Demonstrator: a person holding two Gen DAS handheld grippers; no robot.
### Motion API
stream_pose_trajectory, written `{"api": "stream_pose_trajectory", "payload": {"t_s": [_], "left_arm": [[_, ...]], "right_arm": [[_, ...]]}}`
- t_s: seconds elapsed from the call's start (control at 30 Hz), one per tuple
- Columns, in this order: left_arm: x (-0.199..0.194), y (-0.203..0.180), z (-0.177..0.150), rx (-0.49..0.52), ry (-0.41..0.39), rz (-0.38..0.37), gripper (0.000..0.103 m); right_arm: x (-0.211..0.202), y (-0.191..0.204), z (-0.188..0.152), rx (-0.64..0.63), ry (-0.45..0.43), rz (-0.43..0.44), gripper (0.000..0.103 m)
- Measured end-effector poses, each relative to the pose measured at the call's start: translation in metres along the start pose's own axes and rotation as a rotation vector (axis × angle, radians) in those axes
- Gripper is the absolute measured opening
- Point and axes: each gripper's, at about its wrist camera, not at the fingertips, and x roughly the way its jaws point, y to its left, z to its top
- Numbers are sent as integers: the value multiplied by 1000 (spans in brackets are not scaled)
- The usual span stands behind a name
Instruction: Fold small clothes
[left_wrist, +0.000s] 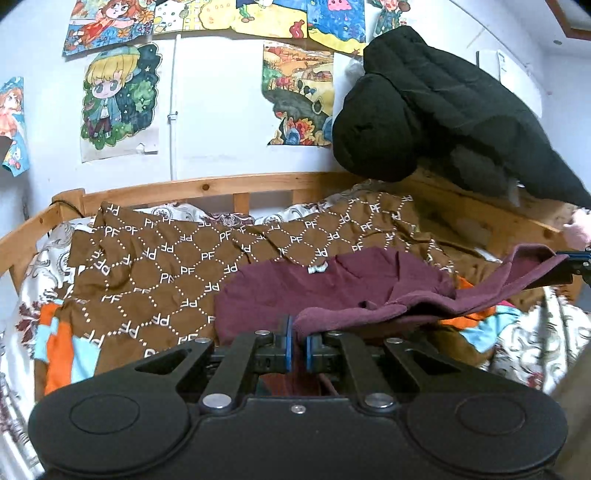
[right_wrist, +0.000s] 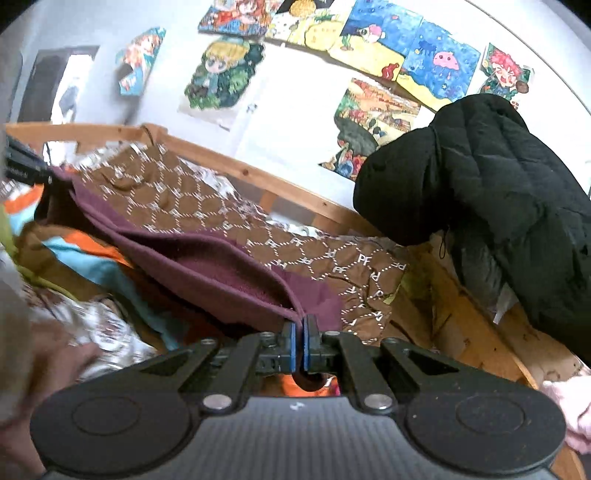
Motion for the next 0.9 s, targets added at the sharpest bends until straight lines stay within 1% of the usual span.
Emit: {"api": "stream_pose_trajectory", "payload": {"t_s": [0.07,0.17,0.27,0.4,0.5,0.63,0.7,0.77,0.9], "left_arm": [[-11,4,2,-10,3,-12,6],[-16,7,4,-21,1,-11,6],[-10,6,12,-2,-3,5,6],[13,7,34,22,23,20,7],[41,10,53,38,48,44,7],[92,18,86,67,93,65,7],[122,21,100,97,117,77,7],[152,27,112,105,147,82,7],[211,34,123,109,188,96,7]], "right_arm": [[-19,4,6,8,-8,17,4],[-30,9,13,-1,-22,24,4],[-24,8,16,12,-30,12,4],[1,0,21,27,-37,-6,4],[31,-9,28,41,-40,-12,4],[81,-19,36,34,-39,-31,4],[113,-23,43,38,-32,-39,4],[147,-27,48,45,-26,-48,4],[210,-28,49,51,-8,-40,5]]}}
